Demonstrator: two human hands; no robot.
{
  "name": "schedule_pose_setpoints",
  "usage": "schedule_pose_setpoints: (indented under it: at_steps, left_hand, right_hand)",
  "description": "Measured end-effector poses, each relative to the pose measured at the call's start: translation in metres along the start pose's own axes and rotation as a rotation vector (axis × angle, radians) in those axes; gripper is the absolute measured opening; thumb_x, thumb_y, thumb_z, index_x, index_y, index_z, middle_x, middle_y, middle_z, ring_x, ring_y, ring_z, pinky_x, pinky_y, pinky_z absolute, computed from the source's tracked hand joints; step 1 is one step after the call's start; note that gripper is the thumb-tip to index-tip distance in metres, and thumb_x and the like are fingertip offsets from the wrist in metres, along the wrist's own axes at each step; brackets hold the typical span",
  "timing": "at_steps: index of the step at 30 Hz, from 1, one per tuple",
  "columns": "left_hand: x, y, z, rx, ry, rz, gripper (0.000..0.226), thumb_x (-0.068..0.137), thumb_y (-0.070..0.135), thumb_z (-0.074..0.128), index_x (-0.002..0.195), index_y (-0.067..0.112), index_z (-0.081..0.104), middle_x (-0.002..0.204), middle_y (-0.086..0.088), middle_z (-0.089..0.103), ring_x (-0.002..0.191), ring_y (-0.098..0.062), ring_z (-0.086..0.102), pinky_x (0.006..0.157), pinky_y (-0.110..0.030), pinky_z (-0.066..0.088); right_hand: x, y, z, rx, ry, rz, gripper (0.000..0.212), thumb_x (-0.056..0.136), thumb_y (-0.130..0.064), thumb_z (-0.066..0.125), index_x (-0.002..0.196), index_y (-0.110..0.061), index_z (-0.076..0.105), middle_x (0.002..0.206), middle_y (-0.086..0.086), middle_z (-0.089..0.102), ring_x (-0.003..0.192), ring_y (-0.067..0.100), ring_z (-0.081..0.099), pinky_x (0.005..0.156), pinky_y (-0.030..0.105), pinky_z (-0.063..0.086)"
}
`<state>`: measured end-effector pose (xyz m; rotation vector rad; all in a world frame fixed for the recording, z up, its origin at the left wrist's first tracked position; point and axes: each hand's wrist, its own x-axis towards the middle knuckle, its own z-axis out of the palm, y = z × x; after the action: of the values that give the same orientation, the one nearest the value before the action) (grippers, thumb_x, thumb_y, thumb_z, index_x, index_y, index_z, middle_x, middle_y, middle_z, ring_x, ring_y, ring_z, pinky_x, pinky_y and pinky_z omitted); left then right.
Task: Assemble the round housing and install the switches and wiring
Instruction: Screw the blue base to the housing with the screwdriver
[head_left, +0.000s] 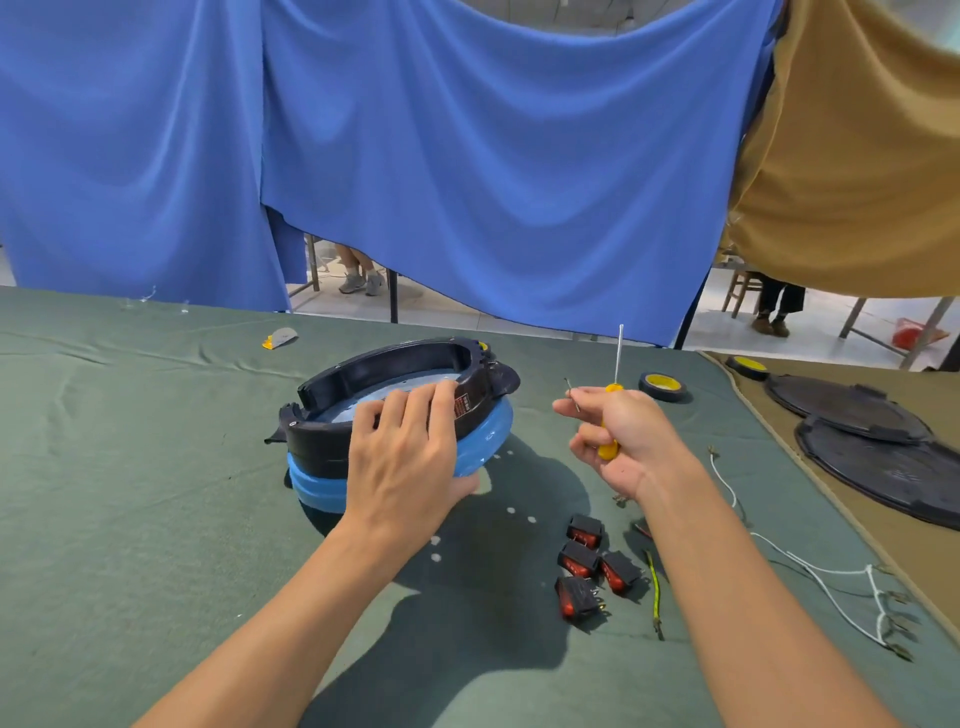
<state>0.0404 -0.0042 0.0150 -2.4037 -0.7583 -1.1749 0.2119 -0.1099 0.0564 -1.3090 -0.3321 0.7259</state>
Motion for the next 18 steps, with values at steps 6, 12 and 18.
schedule_pose_setpoints:
  at_steps: [6,12,18]
  left_hand:
    - [0.05,-0.011,-0.029,-0.205,0.013,-0.341,0.08,0.053,0.035,0.085,0.121,0.004,0.057,0.099,-0.011,0.064,0.092,-0.033,0.058,0.077,-0.04,0.042]
    - [0.076,-0.018,-0.059,-0.551,0.135,-0.636,0.076,0.06,0.042,0.077,0.127,0.019,0.052,0.109,0.004,0.062,0.105,-0.022,0.055,0.087,-0.037,0.041]
    - [0.081,-0.032,-0.079,-1.031,0.15,-0.971,0.059,0.05,0.041,0.071,0.105,0.021,0.063,0.082,0.013,0.066,0.082,-0.017,0.065,0.075,-0.034,0.054]
  right_hand:
    - [-0.012,-0.008,0.001,0.061,-0.125,0.018,0.024,0.096,-0.002,0.045,0.107,-0.002,0.067,0.063,0.003,0.062,0.032,0.004,0.029,0.04,0.019,0.041]
    - [-0.031,-0.018,0.017,0.078,-0.201,-0.004,0.02,0.097,-0.002,0.044,0.105,-0.004,0.062,0.069,0.007,0.071,0.031,0.004,0.028,0.041,0.019,0.043]
    - [-0.049,-0.034,0.025,-0.09,-0.255,-0.165,0.004,0.099,-0.01,0.051,0.096,-0.013,0.049,0.095,0.009,0.076,0.032,0.006,0.027,0.052,0.024,0.052]
